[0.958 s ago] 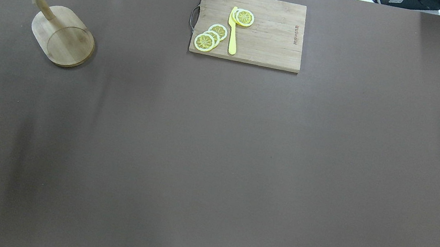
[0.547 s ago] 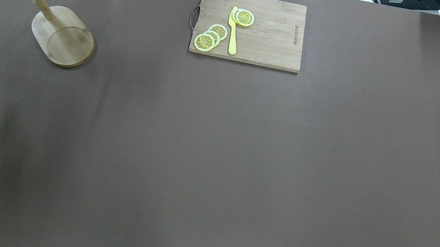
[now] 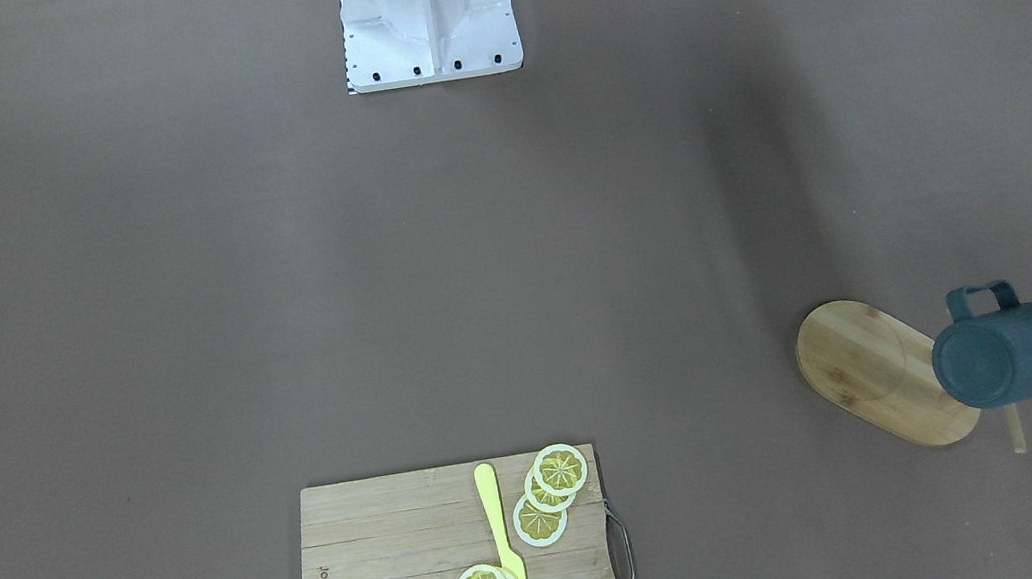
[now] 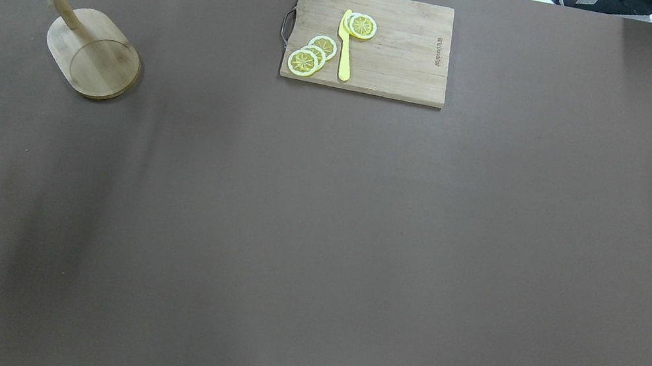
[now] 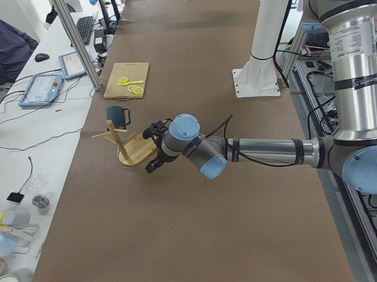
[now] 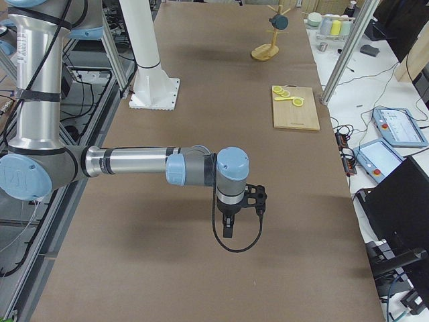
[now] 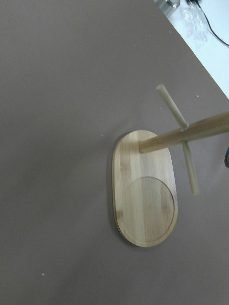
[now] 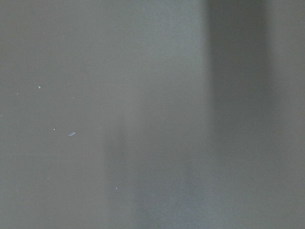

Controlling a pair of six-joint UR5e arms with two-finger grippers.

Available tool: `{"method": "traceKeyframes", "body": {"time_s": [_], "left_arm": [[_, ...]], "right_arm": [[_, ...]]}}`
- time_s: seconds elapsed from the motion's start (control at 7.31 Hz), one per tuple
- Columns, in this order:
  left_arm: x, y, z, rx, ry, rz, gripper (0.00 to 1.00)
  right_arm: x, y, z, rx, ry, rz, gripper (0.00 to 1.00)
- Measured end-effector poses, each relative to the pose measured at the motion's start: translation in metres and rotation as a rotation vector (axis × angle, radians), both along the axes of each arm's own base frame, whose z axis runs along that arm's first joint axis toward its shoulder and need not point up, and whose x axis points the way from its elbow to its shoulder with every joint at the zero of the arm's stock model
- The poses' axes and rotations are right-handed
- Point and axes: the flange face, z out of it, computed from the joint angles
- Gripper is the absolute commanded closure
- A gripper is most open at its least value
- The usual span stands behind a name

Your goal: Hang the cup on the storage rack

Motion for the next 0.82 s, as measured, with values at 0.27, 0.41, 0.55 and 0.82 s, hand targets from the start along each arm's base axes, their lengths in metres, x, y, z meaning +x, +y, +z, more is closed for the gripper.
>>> {"method": "traceKeyframes", "body": {"time_s": [0.27, 0.41, 0.55, 0.82], "left_arm": [[-0.018, -0.002, 0.016, -0.114, -0.051, -0.01, 0.01], [-0.026, -0.003, 0.022, -0.169, -0.073, -0.028, 0.01], [-0.039, -0.01, 0.024, -0.252, -0.089, -0.059, 0.01], [-0.062, -0.029, 0.023, -0.482, -0.106, -0.103, 0.01]], "right_arm": [[0.001, 0.0, 0.002, -0.003, 0.01, 0.0, 0.0], [0.001, 0.0, 0.003, -0.004, 0.015, 0.0, 0.0], [0.001, 0.0, 0.004, -0.006, 0.016, -0.001, 0.0], [0.001, 0.0, 0.006, -0.008, 0.016, -0.001, 0.0]]}}
